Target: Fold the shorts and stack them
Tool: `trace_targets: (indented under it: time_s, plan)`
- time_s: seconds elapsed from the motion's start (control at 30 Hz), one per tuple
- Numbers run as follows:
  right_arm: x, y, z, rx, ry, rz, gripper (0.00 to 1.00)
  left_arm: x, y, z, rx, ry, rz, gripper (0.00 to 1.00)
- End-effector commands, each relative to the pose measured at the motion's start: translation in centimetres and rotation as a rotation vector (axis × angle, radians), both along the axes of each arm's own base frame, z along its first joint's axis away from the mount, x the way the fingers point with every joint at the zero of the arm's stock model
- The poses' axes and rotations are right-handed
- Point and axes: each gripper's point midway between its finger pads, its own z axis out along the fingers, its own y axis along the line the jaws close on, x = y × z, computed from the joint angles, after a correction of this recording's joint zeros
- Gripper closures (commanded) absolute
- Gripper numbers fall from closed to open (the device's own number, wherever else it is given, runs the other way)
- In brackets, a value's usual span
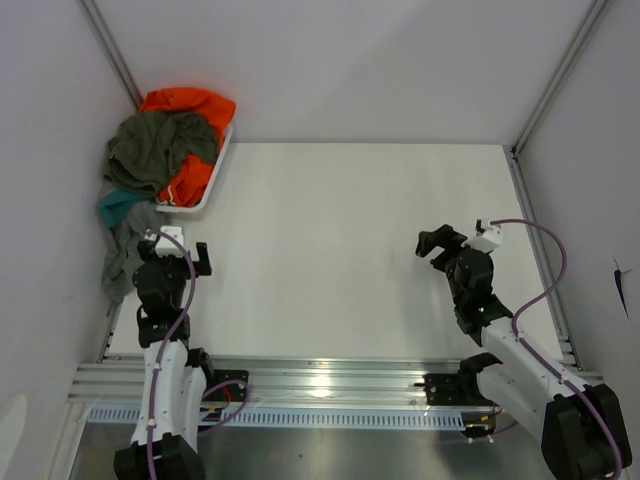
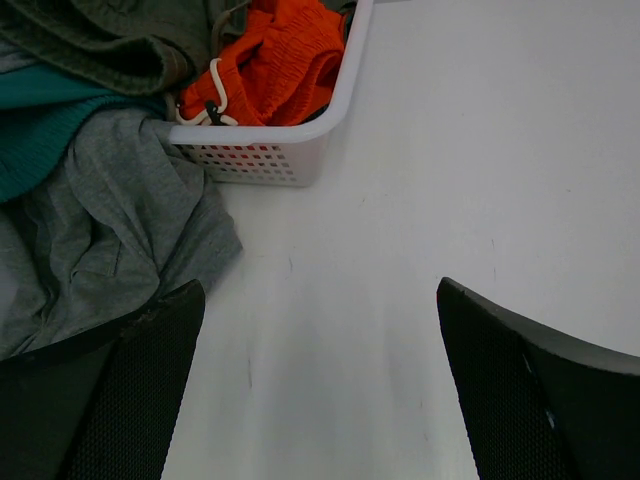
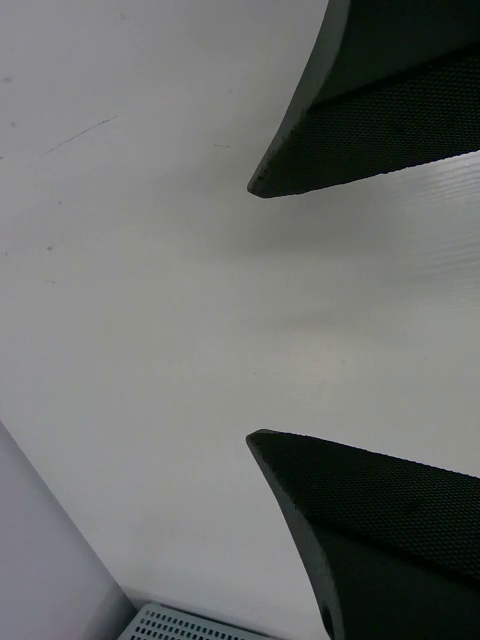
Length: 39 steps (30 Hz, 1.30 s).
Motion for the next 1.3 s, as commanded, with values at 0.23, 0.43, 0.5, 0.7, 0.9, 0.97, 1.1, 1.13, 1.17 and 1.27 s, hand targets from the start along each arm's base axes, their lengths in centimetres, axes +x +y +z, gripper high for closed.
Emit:
trace_targets:
  time_s: [0.23,0.43,0.5,0.7,0.9,0.97,1.1,1.13,1.17,1.27]
  plan:
    - [0.2,-0.8,1.3,0.014,-0.063,-0.042,0.01,0.5,0.3,2.2,0.016,-0.068,0.003,0.01]
    - [0.2,-0.5,1.2,0.016,-0.067,-0.025,0.0,2.1,2.0,4.6,-0.051,0.02,0.071,0.01]
    - [0.2,-0.3,1.2,0.015,-0.067,-0.018,0.0,2.8,3.5,7.0,-0.061,-0.003,0.122,0.01]
    - [0.3,0.0,1.0,0.016,-0.063,-0.001,0.0,7.1,9.3,14.6,0.026,-0.001,0.325,0.01]
    - [0.3,0.3,0.8,0.016,-0.07,0.016,0.0,12.3,13.8,15.7,0.11,0.052,0.374,0.01]
    - [0.4,0.3,0.6,0.013,-0.063,0.013,0.0,13.6,14.6,17.3,0.151,0.033,0.371,0.01]
    - [0.5,0.1,0.3,0.0,-0.059,0.006,0.01,17.1,17.0,14.4,0.128,0.122,0.384,0.01]
    - [0.5,0.0,0.3,-0.004,-0.059,0.002,0.01,17.5,17.8,14.7,0.112,0.119,0.397,0.01]
    - [0.6,0.0,0.3,-0.011,-0.056,0.003,0.0,18.1,18.3,15.2,0.105,0.108,0.406,0.01]
    - [0.7,0.0,0.4,-0.022,-0.058,0.003,0.01,20.3,19.5,13.8,0.095,0.135,0.39,0.01]
